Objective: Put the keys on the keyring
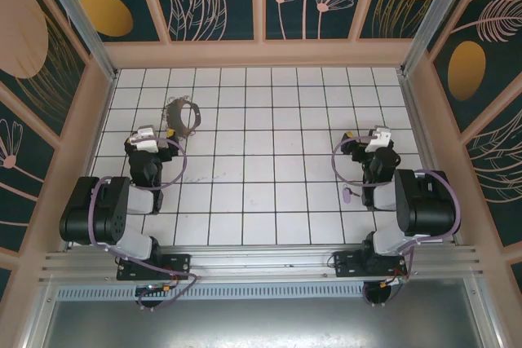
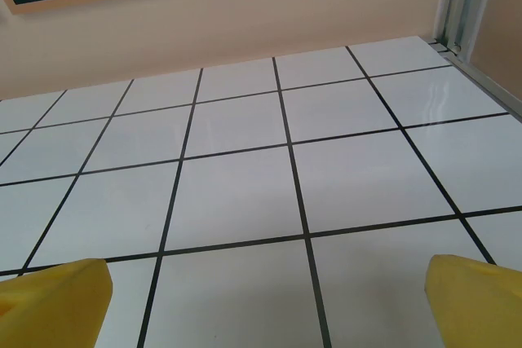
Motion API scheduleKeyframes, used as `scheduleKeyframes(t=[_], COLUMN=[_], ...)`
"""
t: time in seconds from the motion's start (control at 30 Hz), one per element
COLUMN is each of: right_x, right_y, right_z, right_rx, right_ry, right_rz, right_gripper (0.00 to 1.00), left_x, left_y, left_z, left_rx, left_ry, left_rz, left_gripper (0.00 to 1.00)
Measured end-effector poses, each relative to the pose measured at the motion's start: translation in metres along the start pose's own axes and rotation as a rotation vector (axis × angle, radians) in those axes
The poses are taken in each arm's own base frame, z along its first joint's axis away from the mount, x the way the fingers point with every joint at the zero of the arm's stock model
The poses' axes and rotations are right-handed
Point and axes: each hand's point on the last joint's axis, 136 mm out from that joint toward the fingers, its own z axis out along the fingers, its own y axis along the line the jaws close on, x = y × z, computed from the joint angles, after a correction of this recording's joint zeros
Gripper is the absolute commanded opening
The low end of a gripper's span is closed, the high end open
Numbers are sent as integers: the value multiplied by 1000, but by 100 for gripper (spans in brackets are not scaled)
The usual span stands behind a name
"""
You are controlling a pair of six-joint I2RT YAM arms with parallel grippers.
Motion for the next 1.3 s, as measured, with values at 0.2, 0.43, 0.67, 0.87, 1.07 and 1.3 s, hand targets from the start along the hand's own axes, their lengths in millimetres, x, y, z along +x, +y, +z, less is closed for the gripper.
scheduleKeyframes(t=[0.2, 0.43, 0.67, 0.87, 1.07, 1.3], right_x=[0, 0, 0, 0, 0, -12], right_y=[0, 0, 0, 0, 0, -2], right_z=[0, 0, 0, 0, 0, -4], right_rx=[0, 0, 0, -2, -2, 20], right_ry=[0, 0, 0, 0, 0, -6], right_rz=[0, 0, 0, 0, 0, 2], right_gripper=[99, 99, 99, 99, 99, 99], left_x=[0, 0, 0, 0, 1, -3], left_y=[0, 0, 0, 0, 0, 1], left_z=[0, 0, 0, 0, 0, -1], left_rx=[0, 0, 0, 0, 0, -8], left_ry=[0, 0, 0, 0, 3, 3], left_rz=[0, 0, 0, 0, 1, -8], left_gripper=[99, 99, 99, 99, 99, 99])
